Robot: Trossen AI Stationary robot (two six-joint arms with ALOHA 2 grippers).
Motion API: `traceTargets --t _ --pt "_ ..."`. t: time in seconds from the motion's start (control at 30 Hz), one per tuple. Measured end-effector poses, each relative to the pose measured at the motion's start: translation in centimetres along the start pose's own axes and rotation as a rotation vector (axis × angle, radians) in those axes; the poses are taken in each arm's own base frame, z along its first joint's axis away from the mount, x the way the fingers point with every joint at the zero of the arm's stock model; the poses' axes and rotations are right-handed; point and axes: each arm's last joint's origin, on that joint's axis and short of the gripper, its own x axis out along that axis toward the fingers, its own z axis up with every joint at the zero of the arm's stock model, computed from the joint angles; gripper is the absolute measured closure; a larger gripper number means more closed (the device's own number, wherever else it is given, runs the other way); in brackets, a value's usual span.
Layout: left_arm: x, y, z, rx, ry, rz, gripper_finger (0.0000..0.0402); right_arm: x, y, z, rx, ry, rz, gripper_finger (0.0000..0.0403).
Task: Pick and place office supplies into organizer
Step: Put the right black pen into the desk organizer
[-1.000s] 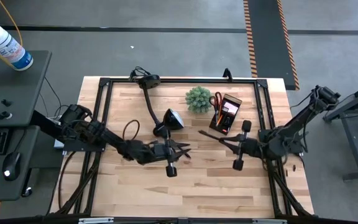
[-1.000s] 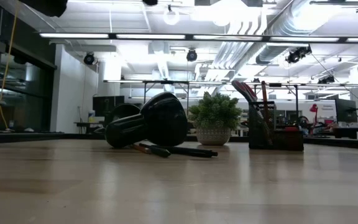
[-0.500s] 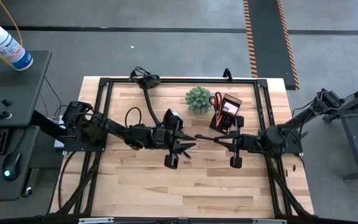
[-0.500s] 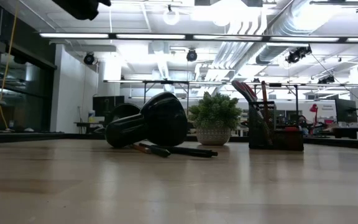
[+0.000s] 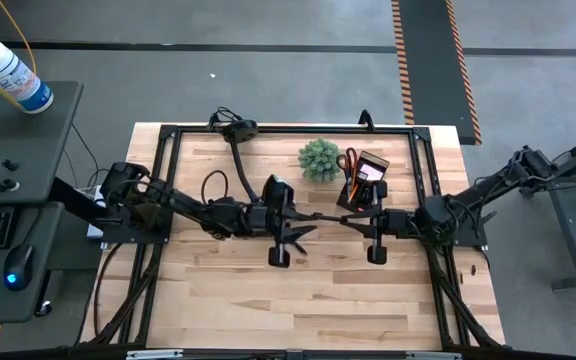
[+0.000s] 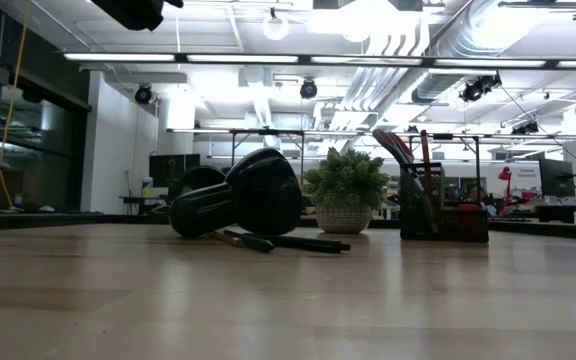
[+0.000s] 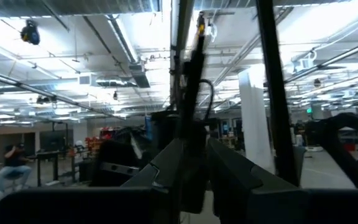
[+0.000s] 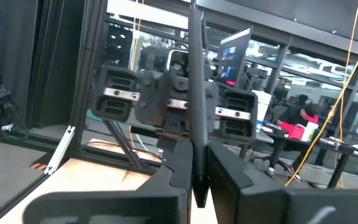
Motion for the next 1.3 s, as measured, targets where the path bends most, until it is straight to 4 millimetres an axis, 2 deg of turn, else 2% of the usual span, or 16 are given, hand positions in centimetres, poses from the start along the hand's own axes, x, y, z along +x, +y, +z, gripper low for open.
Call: traceTargets --t 0.27,0.43,0.6,0.77,0.93,1.3 --pt "0.7 1.0 0.3 -0.013 -0.014 0.023 0.0326 0.5 -0.4 -0.5 0.01 0.01 0.0 0.038" --pt "0.7 0.9 0.4 -0.015 -0.014 0.0 0.0268 0.9 -0.5 -1.1 0.005 0.04 -0.017 0.038" --pt "0.7 1.1 0.2 -0.025 0.011 0.061 0.0209 1.0 -0.6 -1.2 0.004 0.04 -0.024 0.038" --pt "0.7 1.2 0.1 -0.031 0.025 0.125 0.0185 1.0 -0.6 -1.2 0.003 0.042 -0.026 0.038" --pt "0.7 1.3 0.1 -0.031 0.029 0.155 0.0216 1.0 -0.6 -1.2 0.001 0.049 -0.04 0.038" --pt "0.7 1.3 0.1 -0.03 0.031 0.15 0.035 1.0 -0.7 -1.3 0.003 0.064 -0.057 0.038"
